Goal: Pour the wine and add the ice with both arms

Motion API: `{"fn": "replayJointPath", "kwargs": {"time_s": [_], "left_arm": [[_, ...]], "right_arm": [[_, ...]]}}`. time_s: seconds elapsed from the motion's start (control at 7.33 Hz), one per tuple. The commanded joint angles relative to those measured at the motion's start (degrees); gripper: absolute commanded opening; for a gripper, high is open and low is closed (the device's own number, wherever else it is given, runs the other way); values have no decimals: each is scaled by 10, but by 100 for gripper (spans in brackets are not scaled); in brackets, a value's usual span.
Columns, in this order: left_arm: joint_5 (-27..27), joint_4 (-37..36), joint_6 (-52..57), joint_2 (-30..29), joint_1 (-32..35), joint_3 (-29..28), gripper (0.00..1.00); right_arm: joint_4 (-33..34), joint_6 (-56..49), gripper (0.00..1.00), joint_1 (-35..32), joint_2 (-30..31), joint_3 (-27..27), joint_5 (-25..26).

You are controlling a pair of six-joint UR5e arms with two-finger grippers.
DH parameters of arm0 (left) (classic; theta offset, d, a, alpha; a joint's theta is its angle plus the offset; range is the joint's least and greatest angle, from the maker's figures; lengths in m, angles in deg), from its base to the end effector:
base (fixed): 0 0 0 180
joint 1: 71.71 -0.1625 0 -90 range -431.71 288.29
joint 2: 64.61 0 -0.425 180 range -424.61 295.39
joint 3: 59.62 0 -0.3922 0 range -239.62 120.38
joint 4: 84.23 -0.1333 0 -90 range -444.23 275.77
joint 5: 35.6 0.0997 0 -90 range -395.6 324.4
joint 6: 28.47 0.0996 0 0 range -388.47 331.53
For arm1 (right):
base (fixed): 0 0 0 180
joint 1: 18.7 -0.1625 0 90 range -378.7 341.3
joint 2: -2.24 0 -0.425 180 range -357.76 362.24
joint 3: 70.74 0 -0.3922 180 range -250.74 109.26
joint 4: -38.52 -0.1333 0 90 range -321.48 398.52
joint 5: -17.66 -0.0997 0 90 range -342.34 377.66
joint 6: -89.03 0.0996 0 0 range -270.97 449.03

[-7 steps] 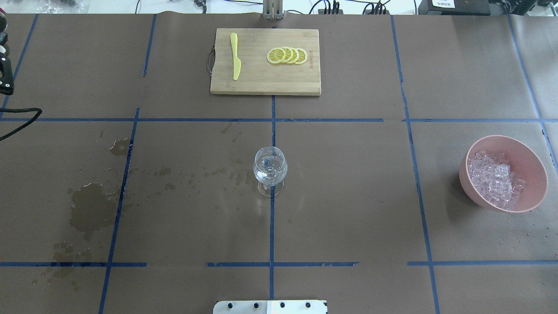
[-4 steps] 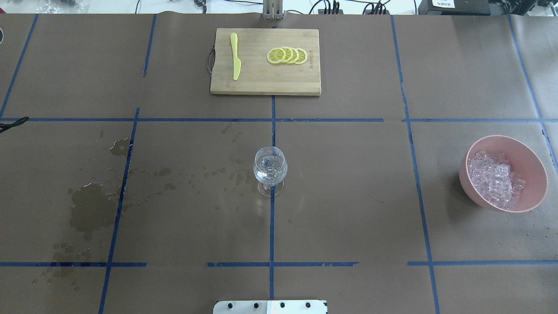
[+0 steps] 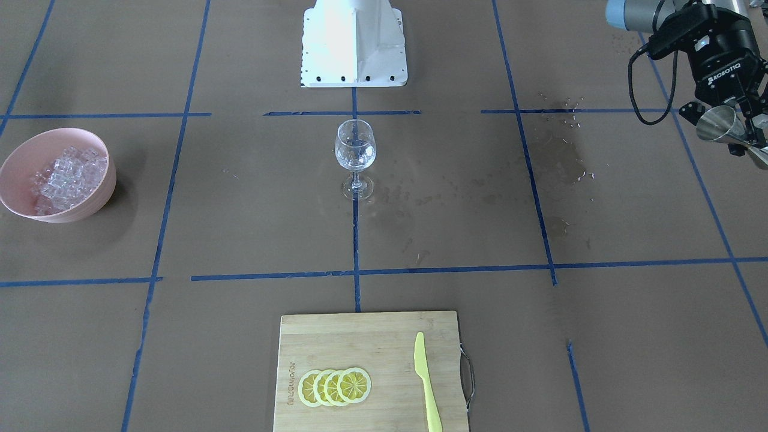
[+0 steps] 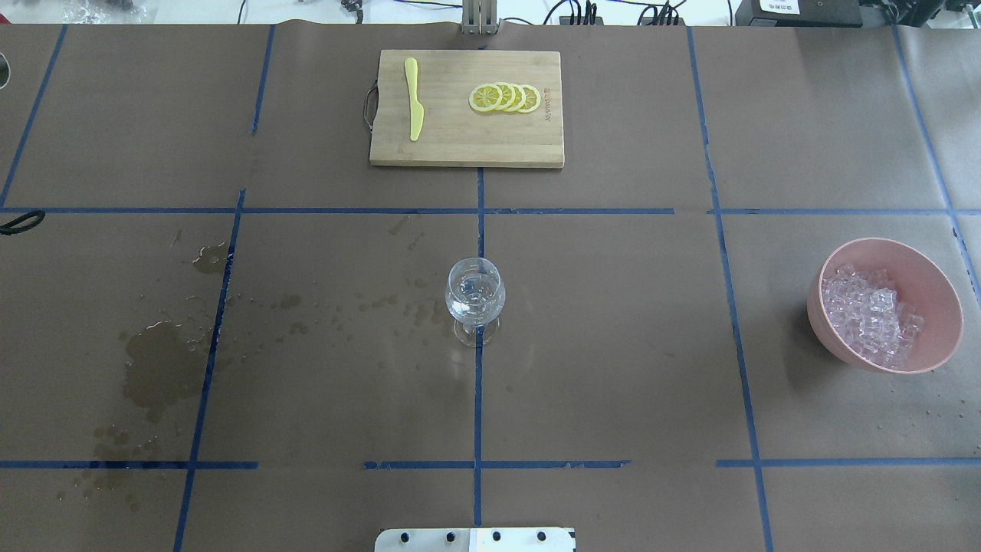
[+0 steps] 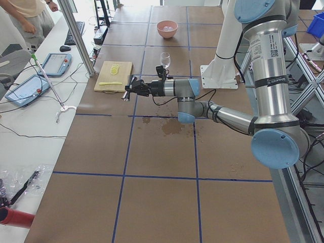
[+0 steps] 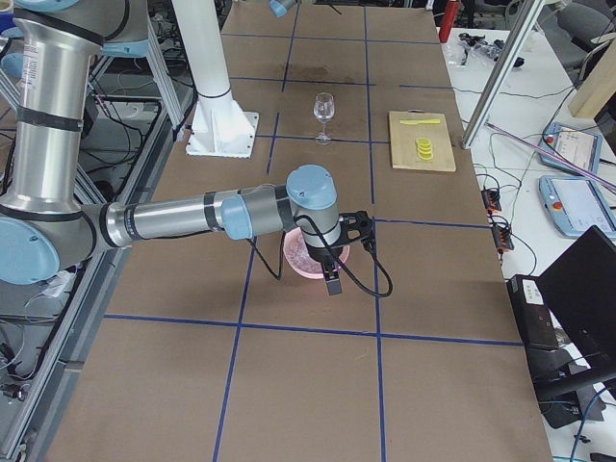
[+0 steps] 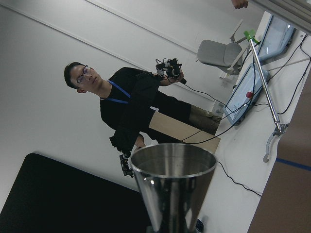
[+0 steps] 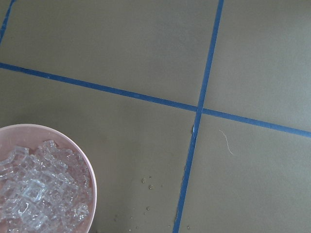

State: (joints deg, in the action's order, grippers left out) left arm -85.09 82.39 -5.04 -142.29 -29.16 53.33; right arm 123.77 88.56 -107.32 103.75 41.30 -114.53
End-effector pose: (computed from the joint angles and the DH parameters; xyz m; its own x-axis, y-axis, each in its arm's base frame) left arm 0.1425 -0.3996 0.4094 0.8963 0.1242 0.4258 -0.4269 -0.0185 0.9041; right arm 0.0564 -0.4179 0.5522 0.7362 -0.2027 0.6457 0.0293 0.9627 0.2688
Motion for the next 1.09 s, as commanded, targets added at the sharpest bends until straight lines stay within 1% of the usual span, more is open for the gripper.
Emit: {"fn": "replayJointPath", "kwargs": {"time_s": [0.0,0.14,0.27,0.41,0.82,0.95], "left_arm": [[-54,39,-88,0,-1,-21,0],[-100,49,-178,-1,-2,-29,0],[-152,61,-302,-1,-3,-36,0],[-172,86,-391,-1,-6,-47,0],[-166,128,-537,1,-50,-58,0],[-145,142,-561,5,-69,-69,0]], "right_arm": [[0,-1,100,0,0,0,0],[0,0,100,0,0,0,0],[0,-1,100,0,0,0,0],[0,-1,100,0,0,0,0],[0,0,100,-1,0,0,0],[0,0,100,-1,0,0,0]]}}
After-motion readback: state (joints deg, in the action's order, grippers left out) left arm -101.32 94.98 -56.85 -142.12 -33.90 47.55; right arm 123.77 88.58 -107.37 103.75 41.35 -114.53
